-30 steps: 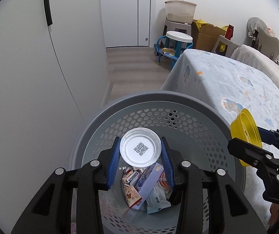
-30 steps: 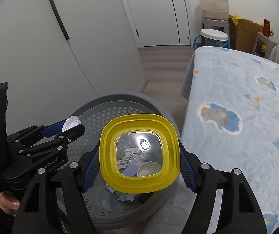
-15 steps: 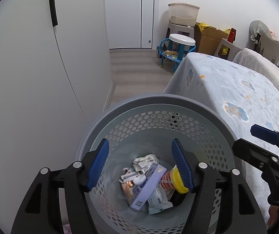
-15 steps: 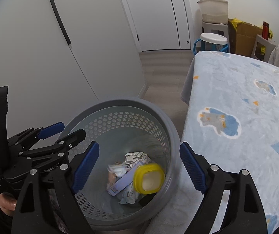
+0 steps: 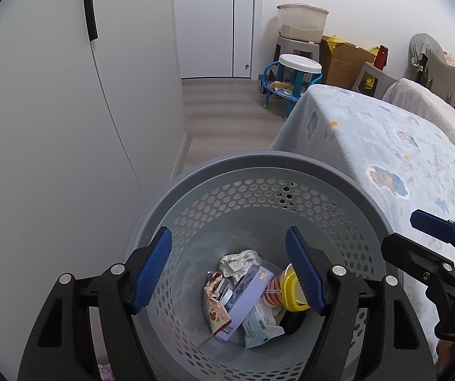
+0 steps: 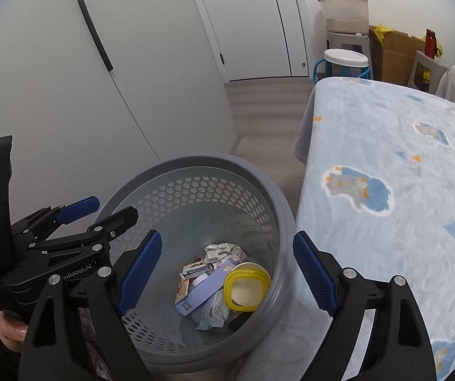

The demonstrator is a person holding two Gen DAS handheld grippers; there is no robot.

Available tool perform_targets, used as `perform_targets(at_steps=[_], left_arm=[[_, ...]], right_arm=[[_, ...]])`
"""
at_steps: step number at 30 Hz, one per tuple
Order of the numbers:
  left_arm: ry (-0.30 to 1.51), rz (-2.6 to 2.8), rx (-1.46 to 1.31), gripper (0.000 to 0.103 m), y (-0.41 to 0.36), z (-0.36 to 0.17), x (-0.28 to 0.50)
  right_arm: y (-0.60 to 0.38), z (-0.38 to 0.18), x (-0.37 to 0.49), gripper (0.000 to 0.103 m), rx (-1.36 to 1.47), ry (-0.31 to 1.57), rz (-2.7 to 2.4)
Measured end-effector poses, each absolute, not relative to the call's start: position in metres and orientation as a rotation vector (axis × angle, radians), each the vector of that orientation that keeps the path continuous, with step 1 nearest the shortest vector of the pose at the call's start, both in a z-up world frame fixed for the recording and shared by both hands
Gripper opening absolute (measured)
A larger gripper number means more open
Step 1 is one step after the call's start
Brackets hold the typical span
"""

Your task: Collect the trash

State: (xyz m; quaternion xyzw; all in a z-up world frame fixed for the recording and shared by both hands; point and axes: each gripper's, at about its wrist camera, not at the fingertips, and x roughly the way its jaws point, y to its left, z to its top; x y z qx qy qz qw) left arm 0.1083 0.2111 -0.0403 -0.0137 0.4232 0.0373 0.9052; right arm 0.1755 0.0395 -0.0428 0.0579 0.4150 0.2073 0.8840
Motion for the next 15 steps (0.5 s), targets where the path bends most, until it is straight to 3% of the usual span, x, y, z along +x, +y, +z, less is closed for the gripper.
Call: perform_targets(at_steps=[15], left_arm=[[0.875,0.083,-0.03,0.075,0.2134,-0.0415,0.1078]], right_arm=[[0.038,-0.0444,0.1753,0.083,0.124,0.864,0.429]])
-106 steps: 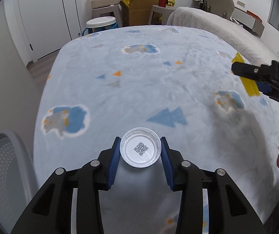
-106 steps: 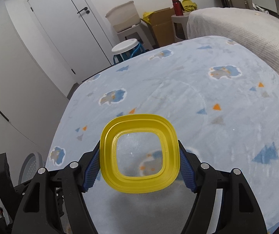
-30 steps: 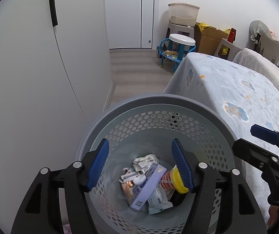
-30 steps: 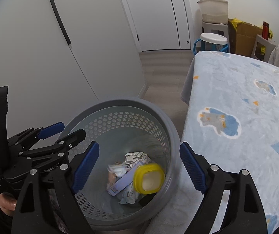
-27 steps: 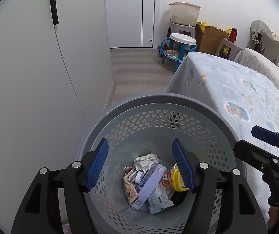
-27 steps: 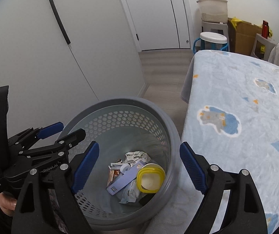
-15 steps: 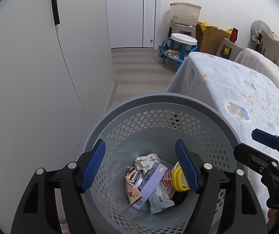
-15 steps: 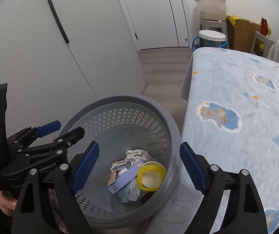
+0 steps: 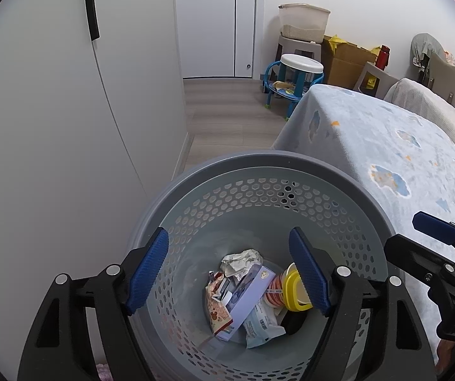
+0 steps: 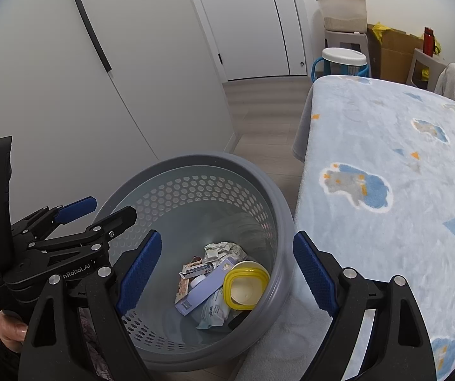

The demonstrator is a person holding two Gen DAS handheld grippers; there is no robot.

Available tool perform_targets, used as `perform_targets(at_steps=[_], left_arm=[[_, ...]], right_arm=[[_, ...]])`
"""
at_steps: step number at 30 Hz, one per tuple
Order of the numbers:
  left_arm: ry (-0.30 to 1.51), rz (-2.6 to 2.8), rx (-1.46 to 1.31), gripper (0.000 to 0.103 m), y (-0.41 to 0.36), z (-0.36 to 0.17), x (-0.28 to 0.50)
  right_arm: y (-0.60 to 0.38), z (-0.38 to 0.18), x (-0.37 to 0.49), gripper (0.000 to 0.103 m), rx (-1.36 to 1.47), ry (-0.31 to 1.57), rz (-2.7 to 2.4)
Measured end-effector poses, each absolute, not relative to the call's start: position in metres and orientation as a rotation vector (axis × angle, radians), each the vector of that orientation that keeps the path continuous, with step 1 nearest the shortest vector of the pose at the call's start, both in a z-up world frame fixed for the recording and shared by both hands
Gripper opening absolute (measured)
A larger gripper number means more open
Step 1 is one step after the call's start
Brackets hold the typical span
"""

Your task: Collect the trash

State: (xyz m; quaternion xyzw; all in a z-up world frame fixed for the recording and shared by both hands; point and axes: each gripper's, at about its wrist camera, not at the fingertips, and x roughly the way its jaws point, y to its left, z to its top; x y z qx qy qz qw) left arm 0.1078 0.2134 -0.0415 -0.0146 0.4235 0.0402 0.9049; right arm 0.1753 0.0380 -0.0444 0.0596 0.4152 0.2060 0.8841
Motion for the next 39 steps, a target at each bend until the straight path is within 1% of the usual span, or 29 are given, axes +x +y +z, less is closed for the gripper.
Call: perform_targets(at_steps=[7,12,15,39], left_arm=[[0.876,0.088,-0.031,0.078,0.2142,-0.0419,0.1084],[0.877,0.097,-0.032,0.078,0.2152,-0.0419,0.1081],[0.879,0.102,-0.03,0.081,0.214,-0.0416,0.1082],[0.891,0.129,-0.032,0.081,0.212,-0.0437,0.1095]], right_arm=[[0.0377,-0.0446,0.1753,0.083,0.125,0.865,0.429],[0.0378,-0.0442,0.1755,0.083,0.125,0.865,0.428],[0.0376,-0.0445,0.1753,0.083,0.126,0.865,0.427],[0.0353,-0.0469,0.1736,0.084,0.128,0.868,0.426]])
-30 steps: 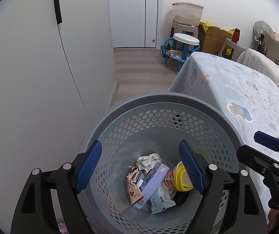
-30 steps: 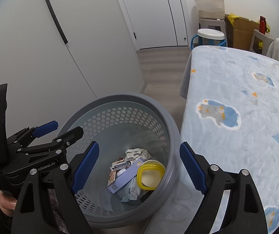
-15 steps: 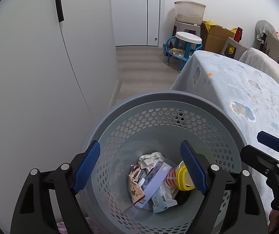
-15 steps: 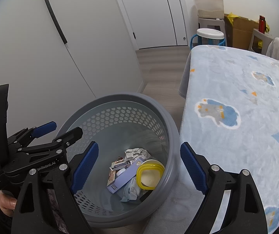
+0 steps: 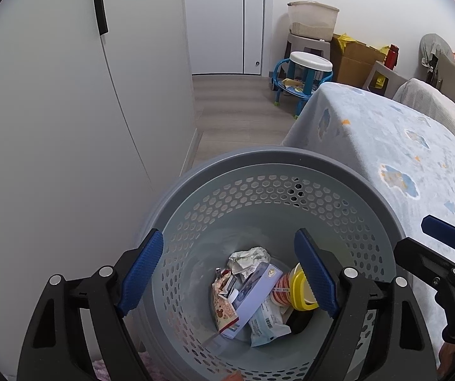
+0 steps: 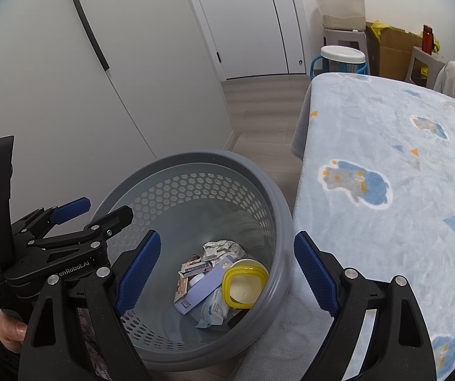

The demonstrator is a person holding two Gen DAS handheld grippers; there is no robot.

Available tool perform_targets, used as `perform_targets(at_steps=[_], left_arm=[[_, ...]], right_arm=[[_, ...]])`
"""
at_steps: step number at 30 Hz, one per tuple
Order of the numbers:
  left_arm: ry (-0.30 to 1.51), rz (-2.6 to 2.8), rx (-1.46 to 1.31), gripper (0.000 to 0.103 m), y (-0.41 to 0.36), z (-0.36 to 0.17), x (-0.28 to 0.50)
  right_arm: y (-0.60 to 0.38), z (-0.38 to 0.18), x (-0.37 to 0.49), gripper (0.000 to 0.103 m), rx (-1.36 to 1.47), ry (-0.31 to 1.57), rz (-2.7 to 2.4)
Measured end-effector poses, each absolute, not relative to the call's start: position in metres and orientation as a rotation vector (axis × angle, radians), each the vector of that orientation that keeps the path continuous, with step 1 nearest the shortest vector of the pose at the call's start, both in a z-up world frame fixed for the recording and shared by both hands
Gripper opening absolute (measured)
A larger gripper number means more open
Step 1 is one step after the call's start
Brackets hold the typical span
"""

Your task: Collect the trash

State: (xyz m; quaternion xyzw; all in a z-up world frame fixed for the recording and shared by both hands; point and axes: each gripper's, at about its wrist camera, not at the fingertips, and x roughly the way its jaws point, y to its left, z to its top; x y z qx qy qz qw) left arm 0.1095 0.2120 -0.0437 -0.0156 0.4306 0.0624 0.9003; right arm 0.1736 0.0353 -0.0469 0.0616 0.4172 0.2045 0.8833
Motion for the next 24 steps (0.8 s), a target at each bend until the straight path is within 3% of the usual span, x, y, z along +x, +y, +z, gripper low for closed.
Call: perform_targets(at_steps=[24], left_arm=[[0.884,0.131,-0.037,0.081,0.2138,-0.0425,0.1079]], right_arm=[[0.0359,-0.0467,0.1742,0.084,0.128,0.87,0.426]])
